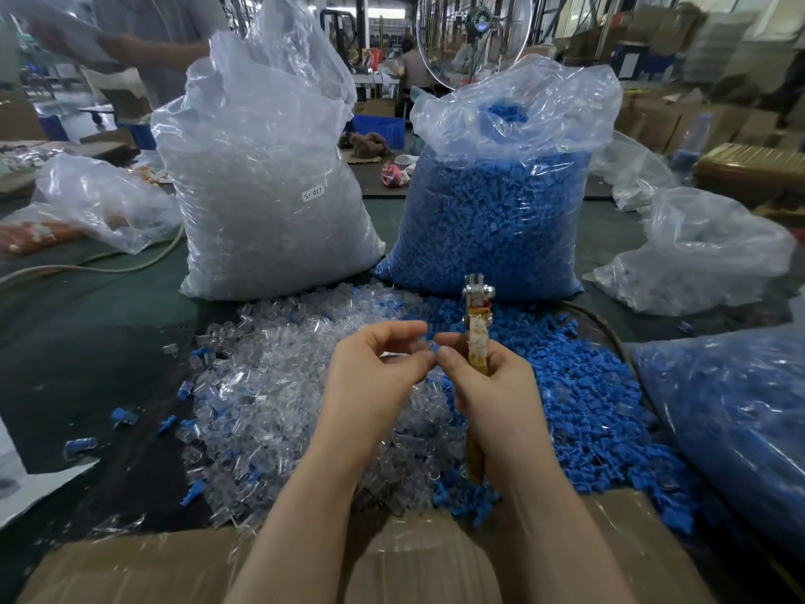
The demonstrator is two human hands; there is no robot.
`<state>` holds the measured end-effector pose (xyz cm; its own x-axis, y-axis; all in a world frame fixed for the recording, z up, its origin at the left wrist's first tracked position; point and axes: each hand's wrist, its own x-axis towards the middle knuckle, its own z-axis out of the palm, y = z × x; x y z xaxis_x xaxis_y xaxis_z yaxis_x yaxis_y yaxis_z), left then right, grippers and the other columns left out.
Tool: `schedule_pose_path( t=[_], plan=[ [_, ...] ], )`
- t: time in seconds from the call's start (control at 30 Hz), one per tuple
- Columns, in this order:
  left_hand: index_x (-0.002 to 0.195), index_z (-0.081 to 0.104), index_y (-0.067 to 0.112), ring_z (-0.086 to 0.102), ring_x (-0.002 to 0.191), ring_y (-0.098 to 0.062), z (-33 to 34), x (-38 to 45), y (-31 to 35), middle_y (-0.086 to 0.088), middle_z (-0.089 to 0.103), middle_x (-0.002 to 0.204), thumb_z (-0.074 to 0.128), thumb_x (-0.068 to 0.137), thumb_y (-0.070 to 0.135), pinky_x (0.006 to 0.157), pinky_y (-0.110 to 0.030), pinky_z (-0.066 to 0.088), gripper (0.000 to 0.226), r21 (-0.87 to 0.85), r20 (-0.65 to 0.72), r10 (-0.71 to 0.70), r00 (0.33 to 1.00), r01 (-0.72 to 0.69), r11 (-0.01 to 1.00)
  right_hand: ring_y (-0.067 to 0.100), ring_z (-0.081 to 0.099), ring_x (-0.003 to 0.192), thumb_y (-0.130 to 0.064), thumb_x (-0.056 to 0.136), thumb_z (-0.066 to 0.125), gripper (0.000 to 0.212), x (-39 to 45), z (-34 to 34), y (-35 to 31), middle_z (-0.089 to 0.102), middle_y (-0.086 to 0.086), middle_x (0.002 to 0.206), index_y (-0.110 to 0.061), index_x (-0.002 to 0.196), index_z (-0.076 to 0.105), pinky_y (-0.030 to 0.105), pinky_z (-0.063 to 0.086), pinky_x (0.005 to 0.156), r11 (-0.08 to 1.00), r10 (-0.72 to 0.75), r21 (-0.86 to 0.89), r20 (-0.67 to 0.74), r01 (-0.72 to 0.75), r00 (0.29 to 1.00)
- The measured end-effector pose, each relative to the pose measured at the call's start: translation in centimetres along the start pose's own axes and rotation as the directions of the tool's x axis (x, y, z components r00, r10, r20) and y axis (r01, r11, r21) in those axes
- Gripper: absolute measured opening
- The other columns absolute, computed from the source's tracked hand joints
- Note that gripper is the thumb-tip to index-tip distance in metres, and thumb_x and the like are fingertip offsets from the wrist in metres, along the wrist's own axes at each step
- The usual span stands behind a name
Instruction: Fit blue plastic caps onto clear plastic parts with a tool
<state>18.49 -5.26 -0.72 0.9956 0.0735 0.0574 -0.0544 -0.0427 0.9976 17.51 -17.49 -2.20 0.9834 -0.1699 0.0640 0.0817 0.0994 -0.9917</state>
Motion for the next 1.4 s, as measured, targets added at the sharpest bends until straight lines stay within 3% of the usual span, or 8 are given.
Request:
schedule_pose_path(
  t=[0.17,0.47,0.57,0.77,1.07,1.4],
  plan=[
    [0.097,0.075,0.014,0.072,0.077,-0.010,-0.1,-0.1,0.0,-0.002,0.075,0.083,0.081,0.075,0.002,0.068,-0.018,0.056,0.025,-0.047,-0.009,-0.017,1.000,0.016,0.999,0.004,0.067,0.072,-0.011,0.089,0.070,0.010,0.0,-0.2,0.1,0.072,-0.003,0.076,-0.020,0.085,0.071,0.010,0.050,0.062,0.998,-0.045,-0.048,-0.051,0.043,0.998],
    [0.087,0.072,0.006,0.074,0.069,-0.016,-0.4,-0.2,0.4,-0.006,0.075,0.073,0.080,0.078,0.006,0.062,-0.021,0.058,0.012,-0.221,-0.030,-0.121,0.992,0.111,0.969,0.005,0.049,0.057,-0.015,0.091,0.068,0.012,0.0,-0.1,0.2,0.058,-0.010,0.060,-0.021,0.081,0.066,0.015,0.045,0.053,0.990,-0.138,-0.052,-0.131,0.133,0.982],
    [0.086,0.072,0.006,0.074,0.069,-0.017,-0.4,-0.4,0.7,-0.009,0.075,0.075,0.077,0.080,0.004,0.061,-0.021,0.058,0.008,-0.248,0.007,-0.153,0.988,0.150,0.957,0.007,0.056,0.062,-0.014,0.093,0.065,0.011,-0.1,0.0,0.1,0.064,0.001,0.068,-0.020,0.083,0.065,0.016,0.048,0.057,0.981,-0.196,-0.024,-0.128,0.194,0.972],
    [0.087,0.071,0.004,0.074,0.070,-0.018,0.0,-0.6,1.2,-0.013,0.076,0.079,0.076,0.080,0.003,0.063,-0.023,0.060,0.009,-0.280,0.042,-0.184,0.982,0.189,0.941,0.001,0.059,0.063,-0.013,0.093,0.066,0.011,0.0,0.1,0.5,0.065,-0.011,0.068,-0.020,0.085,0.064,0.015,0.049,0.060,0.965,-0.259,-0.065,-0.133,0.252,0.957],
    [0.083,0.073,0.005,0.074,0.069,-0.018,0.0,-0.7,1.6,-0.012,0.076,0.077,0.077,0.078,0.002,0.059,-0.021,0.058,0.007,-0.310,0.033,-0.184,0.982,0.185,0.933,-0.002,0.051,0.056,-0.015,0.092,0.067,0.014,-0.1,0.2,0.9,0.060,-0.015,0.063,-0.025,0.083,0.063,0.013,0.045,0.056,0.940,-0.337,-0.120,-0.165,0.320,0.927],
    [0.078,0.076,0.010,0.075,0.075,-0.020,0.4,-1.0,1.6,-0.012,0.076,0.079,0.077,0.078,0.001,0.060,-0.020,0.056,0.009,-0.314,0.025,-0.129,0.991,0.130,0.940,-0.003,0.061,0.065,-0.012,0.092,0.067,0.012,-0.3,0.4,0.7,0.067,-0.015,0.074,-0.021,0.086,0.062,0.010,0.047,0.062,0.928,-0.364,-0.149,-0.158,0.342,0.918]
  ],
)
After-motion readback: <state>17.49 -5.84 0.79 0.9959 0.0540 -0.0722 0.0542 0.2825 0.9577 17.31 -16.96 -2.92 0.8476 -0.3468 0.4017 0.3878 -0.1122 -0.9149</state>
